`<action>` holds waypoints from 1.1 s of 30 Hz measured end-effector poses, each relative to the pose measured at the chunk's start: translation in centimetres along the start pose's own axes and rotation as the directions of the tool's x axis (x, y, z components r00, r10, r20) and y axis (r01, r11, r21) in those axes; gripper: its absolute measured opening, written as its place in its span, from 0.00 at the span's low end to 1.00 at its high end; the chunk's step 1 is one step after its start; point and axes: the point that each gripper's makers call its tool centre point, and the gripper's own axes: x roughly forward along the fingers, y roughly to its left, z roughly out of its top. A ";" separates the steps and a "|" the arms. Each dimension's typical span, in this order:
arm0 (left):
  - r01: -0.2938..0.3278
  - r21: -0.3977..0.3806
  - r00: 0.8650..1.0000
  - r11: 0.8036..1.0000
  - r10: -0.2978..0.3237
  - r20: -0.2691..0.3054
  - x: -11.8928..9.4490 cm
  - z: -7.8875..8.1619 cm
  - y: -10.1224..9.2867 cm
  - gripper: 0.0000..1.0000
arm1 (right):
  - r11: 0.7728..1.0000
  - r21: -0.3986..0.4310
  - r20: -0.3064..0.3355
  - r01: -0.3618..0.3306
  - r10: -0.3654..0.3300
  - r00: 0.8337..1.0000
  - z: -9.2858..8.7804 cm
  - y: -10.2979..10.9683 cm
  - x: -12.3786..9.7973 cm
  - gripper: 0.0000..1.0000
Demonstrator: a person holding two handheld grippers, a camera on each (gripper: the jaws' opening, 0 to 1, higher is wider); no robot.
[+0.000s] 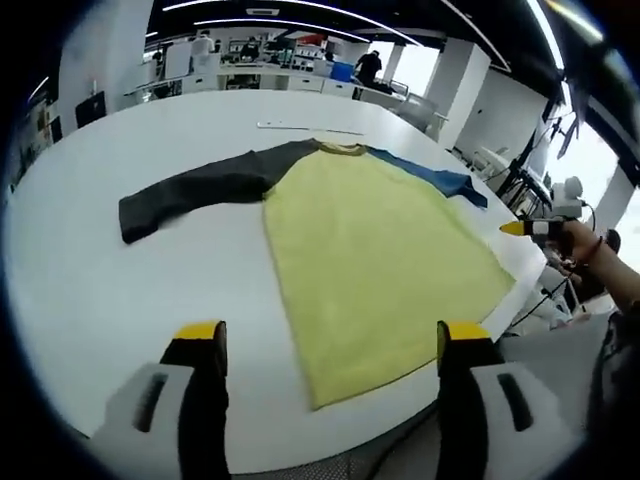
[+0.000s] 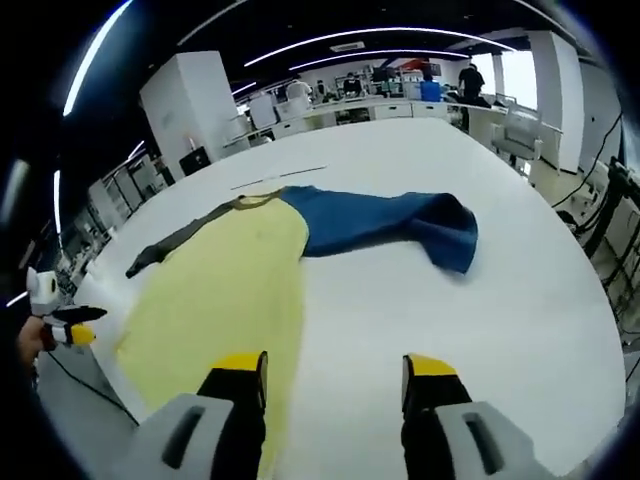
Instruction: Fold the garment on the visible template until the final outline fits inside the template.
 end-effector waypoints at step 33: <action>-0.076 0.048 0.992 0.996 0.071 0.100 -0.3 2.6 1.1 0.95 | 0.980 0.068 0.040 0.187 -0.190 0.981 4.3 -8.8 5.0 0.21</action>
